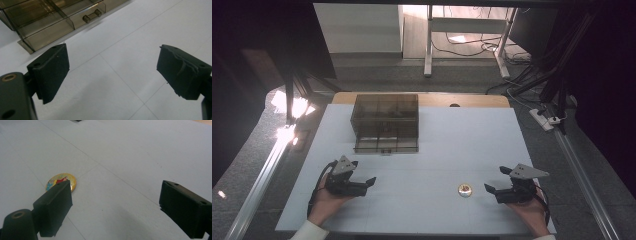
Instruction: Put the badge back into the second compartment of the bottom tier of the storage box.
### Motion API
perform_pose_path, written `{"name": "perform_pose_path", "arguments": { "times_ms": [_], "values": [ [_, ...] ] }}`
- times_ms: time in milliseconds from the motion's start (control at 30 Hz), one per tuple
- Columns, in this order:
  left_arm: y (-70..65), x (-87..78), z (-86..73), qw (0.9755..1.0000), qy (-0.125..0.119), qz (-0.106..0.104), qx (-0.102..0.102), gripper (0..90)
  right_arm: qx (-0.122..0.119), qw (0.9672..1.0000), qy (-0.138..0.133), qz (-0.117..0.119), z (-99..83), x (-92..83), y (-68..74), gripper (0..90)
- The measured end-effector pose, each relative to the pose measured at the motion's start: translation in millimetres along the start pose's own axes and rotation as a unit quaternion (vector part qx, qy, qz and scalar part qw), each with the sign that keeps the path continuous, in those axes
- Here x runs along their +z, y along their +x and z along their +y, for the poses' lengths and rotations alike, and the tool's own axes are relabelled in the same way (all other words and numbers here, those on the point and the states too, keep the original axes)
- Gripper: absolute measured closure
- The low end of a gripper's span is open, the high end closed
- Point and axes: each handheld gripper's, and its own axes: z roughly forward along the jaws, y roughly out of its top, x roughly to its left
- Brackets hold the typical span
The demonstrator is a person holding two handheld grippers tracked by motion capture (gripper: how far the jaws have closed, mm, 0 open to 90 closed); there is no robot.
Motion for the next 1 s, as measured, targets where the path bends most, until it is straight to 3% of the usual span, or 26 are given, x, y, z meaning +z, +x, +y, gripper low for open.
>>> {"name": "perform_pose_path", "arguments": {
  "times_ms": [767,833,1000],
  "values": [
    [-22.3,9.7,26.8,0.9992,-0.004,-0.025,0.03,11.6,0.005,1.0,-0.005,0.004,-0.2,0.5,-0.1,11.3],
    [-25.2,10.6,28.5,0.9993,0.0,-0.018,0.031,11.6,0.005,1.0,-0.005,0.004,-0.4,0.3,-0.1,11.4],
    [-24.8,10.7,34.1,0.9993,-0.002,-0.027,0.024,11.0,0.015,0.9997,-0.012,0.015,-0.2,-0.6,-1.2,11.6]
  ]
}}
